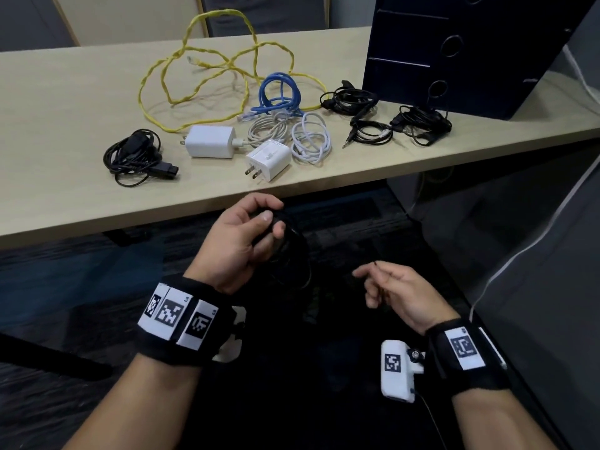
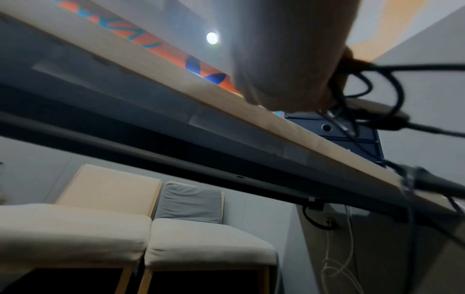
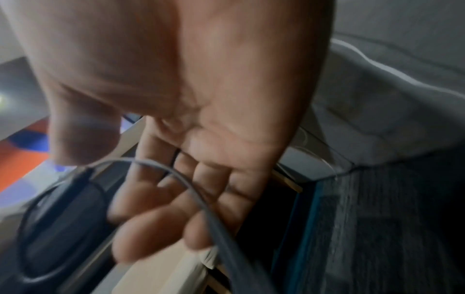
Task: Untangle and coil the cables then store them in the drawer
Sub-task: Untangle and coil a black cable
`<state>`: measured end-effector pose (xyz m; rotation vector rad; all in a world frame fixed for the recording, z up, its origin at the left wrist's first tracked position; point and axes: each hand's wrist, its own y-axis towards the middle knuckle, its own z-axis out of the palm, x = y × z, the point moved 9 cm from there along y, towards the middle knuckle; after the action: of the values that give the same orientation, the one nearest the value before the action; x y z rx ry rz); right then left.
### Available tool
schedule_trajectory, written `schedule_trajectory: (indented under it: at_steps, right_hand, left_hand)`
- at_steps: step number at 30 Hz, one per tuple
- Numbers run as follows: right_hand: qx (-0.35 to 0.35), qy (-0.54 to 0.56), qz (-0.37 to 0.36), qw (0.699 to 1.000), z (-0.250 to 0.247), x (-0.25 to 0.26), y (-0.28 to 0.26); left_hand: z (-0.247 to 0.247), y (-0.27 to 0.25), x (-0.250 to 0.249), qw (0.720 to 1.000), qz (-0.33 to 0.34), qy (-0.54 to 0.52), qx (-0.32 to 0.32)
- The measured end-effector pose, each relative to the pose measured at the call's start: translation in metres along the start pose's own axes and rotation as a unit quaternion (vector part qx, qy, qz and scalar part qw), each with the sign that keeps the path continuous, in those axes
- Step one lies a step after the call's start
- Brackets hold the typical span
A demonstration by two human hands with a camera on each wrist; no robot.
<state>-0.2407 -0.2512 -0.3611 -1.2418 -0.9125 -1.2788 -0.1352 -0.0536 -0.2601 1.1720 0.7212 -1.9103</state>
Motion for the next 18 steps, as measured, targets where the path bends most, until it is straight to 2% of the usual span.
schedule_trajectory:
  at_steps: [3, 5, 7, 9, 13, 15, 18]
  right_hand:
    - [-0.009, -0.114, 0.008, 0.993, 0.002, 0.007, 0.003]
    - [0.026, -0.171, -0.028, 0.985, 0.021, 0.018, 0.007]
    - [0.071, -0.165, -0.045, 0.983, 0.045, 0.023, 0.010]
    - [0.076, -0.115, -0.032, 0.990, 0.054, 0.022, 0.011]
    - [0.083, -0.016, -0.014, 0.996, 0.050, 0.014, 0.008]
    - [0.088, 0.050, -0.005, 0.995, 0.047, 0.011, 0.006]
    - [0.071, 0.119, -0.019, 0.990, 0.043, 0.020, 0.002]
  left_hand:
    - [0.019, -0.005, 0.013, 0.996, -0.043, 0.023, 0.075]
    - [0.035, -0.009, 0.021, 0.990, -0.067, 0.016, 0.125]
    - [0.043, -0.010, 0.022, 0.987, -0.073, 0.005, 0.146]
    - [0.038, -0.009, 0.016, 0.989, -0.066, 0.002, 0.132]
    - [0.011, -0.006, 0.006, 0.997, -0.049, 0.046, 0.048]
    - [-0.001, -0.004, 0.005, 0.991, -0.028, 0.134, 0.001]
    - [-0.007, -0.002, 0.008, 0.955, -0.006, 0.294, -0.028]
